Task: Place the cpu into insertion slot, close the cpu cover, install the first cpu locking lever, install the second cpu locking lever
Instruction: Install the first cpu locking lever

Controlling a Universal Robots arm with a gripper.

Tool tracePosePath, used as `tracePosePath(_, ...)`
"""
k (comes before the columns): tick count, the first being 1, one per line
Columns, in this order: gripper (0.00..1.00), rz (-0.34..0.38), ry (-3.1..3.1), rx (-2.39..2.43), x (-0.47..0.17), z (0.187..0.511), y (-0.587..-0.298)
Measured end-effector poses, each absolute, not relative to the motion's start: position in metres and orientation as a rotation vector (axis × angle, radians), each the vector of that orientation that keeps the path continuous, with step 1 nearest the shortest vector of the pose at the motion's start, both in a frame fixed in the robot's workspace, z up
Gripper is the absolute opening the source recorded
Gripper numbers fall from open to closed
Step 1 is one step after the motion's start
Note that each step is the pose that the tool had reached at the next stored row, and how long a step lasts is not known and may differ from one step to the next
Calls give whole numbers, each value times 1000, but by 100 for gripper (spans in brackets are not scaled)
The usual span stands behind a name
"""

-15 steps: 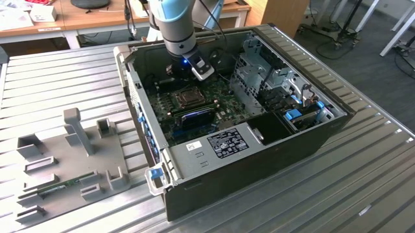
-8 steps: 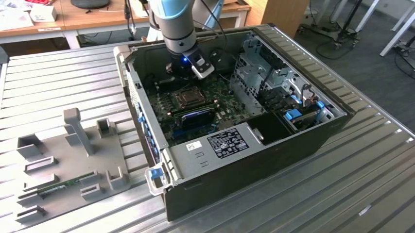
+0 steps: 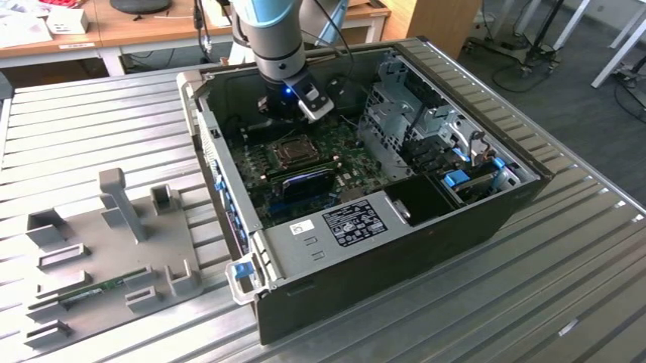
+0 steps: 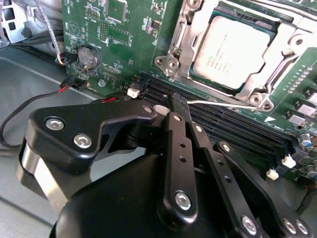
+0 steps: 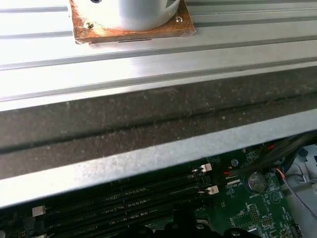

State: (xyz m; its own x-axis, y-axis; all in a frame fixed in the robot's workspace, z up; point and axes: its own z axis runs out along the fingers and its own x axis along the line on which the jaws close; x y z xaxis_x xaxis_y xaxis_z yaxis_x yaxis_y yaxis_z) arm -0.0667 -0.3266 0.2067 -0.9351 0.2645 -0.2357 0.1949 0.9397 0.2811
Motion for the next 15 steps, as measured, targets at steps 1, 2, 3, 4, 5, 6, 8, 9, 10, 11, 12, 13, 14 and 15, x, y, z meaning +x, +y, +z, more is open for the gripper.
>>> tracePosePath(1,10,370,2824,341,-67,207,-326)
tracePosePath(2,10,370,2824,341,-67,207,-326)
tracePosePath(3,10,369,2824,341,-67,207,-326)
tracePosePath(4,10,369,2824,341,-67,208,-326)
tracePosePath(5,10,369,2824,342,-67,208,-326)
tracePosePath(6,10,369,2824,342,-67,208,-326)
tracePosePath(8,10,369,2824,342,-67,208,-325)
tracePosePath(9,10,369,2824,342,-67,208,-325)
tracePosePath(10,10,369,2824,343,-67,208,-325)
tracePosePath(11,10,369,2824,344,-67,208,-325)
tracePosePath(12,10,369,2824,345,-67,208,-325)
tracePosePath(13,10,368,2823,346,-67,208,-325)
tracePosePath(14,10,368,2823,347,-67,208,-324)
tracePosePath(15,10,368,2823,348,-67,208,-324)
